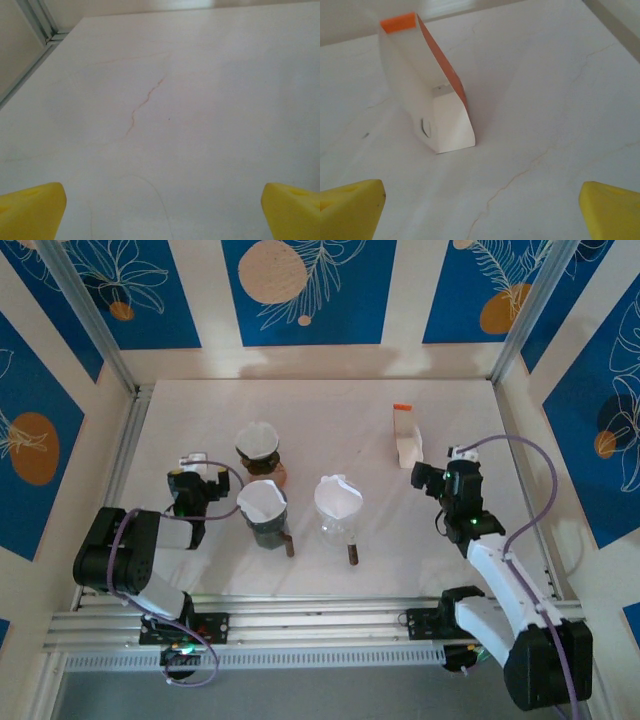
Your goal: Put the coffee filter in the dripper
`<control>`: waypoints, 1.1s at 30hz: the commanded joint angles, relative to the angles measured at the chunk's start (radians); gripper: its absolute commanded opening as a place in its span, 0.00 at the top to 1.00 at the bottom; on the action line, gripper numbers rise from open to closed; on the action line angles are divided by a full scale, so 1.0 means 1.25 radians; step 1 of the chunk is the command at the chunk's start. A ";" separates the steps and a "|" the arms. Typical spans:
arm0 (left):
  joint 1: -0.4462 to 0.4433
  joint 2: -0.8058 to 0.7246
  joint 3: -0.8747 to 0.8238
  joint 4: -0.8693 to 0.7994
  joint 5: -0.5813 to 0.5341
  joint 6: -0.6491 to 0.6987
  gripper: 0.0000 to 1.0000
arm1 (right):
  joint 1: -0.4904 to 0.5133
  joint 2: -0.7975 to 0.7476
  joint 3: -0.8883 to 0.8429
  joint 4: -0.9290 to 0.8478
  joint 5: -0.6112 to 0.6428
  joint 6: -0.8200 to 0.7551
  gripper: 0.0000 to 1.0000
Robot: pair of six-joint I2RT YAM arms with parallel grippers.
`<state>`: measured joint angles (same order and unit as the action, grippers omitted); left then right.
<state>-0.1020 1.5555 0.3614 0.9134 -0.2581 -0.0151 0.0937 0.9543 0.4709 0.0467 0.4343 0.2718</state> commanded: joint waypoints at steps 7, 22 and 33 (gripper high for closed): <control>0.009 0.007 -0.008 0.051 0.021 0.018 0.00 | -0.079 0.325 -0.051 0.497 -0.133 -0.079 0.01; 0.009 0.009 -0.004 0.048 0.019 0.017 0.00 | -0.062 0.458 -0.053 0.627 -0.200 -0.124 0.01; 0.009 0.009 -0.004 0.049 0.020 0.018 0.00 | -0.062 0.455 -0.053 0.626 -0.201 -0.124 0.01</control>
<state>-0.1017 1.5555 0.3614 0.9432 -0.2504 -0.0078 0.0128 1.5261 0.4103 0.7959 0.1902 0.1383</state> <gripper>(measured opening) 0.998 0.992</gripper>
